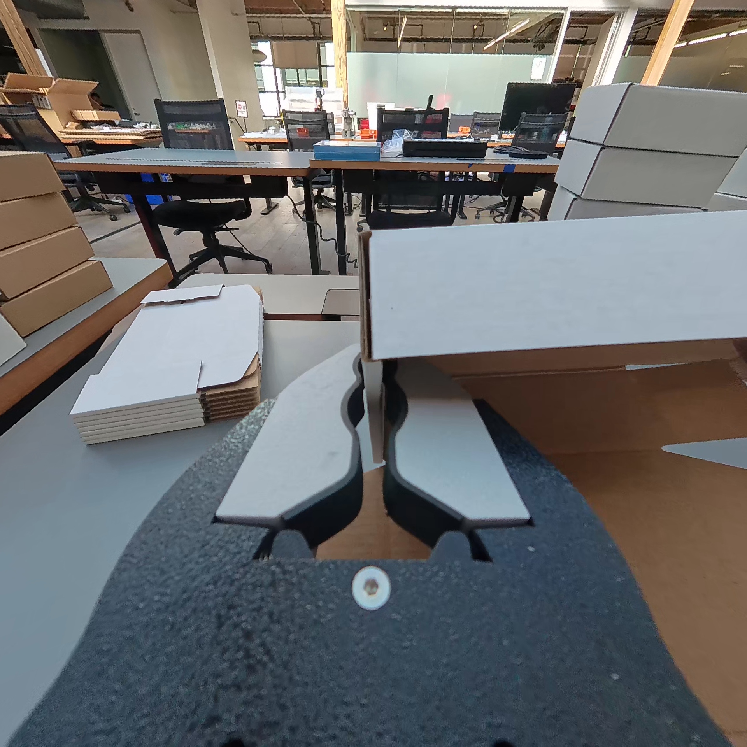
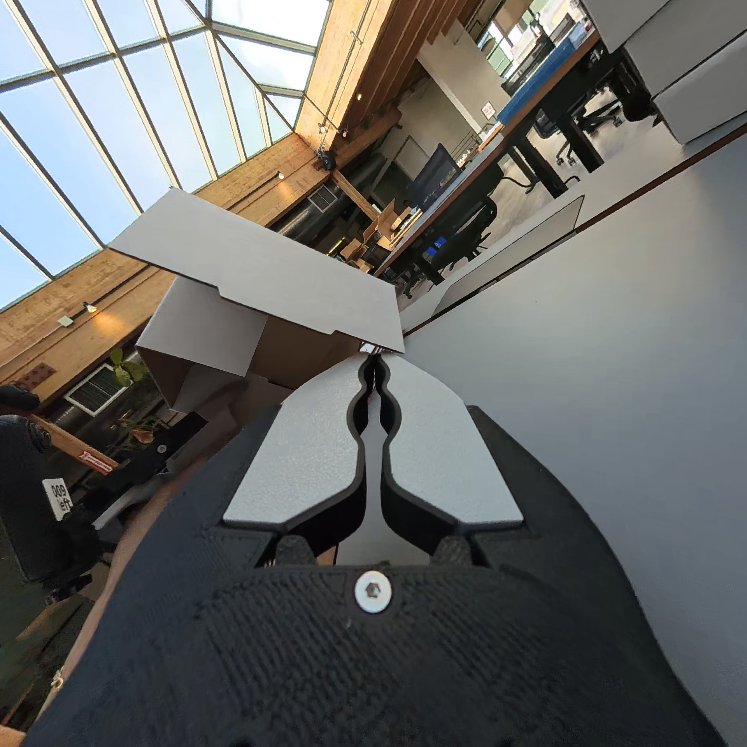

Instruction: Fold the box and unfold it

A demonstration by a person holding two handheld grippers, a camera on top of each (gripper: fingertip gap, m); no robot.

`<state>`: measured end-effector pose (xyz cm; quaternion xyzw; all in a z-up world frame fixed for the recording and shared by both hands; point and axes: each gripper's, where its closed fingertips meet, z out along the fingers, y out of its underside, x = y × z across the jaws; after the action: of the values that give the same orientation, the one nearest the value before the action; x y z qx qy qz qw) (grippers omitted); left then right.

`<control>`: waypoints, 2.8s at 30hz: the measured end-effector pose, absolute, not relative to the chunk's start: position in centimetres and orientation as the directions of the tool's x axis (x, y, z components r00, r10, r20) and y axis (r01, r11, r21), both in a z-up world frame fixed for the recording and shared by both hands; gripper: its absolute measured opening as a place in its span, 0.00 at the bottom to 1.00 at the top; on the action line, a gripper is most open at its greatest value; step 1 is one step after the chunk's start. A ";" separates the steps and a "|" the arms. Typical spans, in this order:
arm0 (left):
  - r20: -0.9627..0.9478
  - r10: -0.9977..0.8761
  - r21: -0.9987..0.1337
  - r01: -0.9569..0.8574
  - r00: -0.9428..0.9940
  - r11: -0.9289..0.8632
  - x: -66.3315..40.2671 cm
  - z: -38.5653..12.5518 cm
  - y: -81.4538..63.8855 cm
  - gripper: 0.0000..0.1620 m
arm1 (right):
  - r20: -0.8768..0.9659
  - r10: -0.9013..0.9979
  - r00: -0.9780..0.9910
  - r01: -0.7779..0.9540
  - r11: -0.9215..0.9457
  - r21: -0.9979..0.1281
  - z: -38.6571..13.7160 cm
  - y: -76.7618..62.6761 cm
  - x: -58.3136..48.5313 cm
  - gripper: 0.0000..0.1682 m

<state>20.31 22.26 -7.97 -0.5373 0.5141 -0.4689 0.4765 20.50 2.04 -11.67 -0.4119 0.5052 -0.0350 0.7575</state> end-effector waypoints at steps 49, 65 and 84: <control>0.083 -0.996 -0.961 -0.262 0.020 -0.085 21.4 -9.9 22.8 0.03 | 0.466 -0.553 0.690 0.189 -0.484 -0.855 -9.6 9.3 15.9 0.00; 0.139 -0.988 -0.945 -0.307 -0.074 -0.110 22.2 -10.4 21.0 0.03 | -0.050 -0.746 0.664 -0.099 -0.021 -0.995 -6.3 -4.0 25.0 0.33; 0.197 -0.977 -0.935 -0.314 -0.079 -0.163 23.2 -10.5 20.1 0.04 | 0.133 -0.440 0.888 0.021 -0.249 -0.968 -7.6 3.0 21.1 0.00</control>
<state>23.25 20.10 -10.45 -0.5870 0.5501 -0.4868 0.3403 21.15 2.97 -7.56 -0.7663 0.1365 -0.1931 0.5974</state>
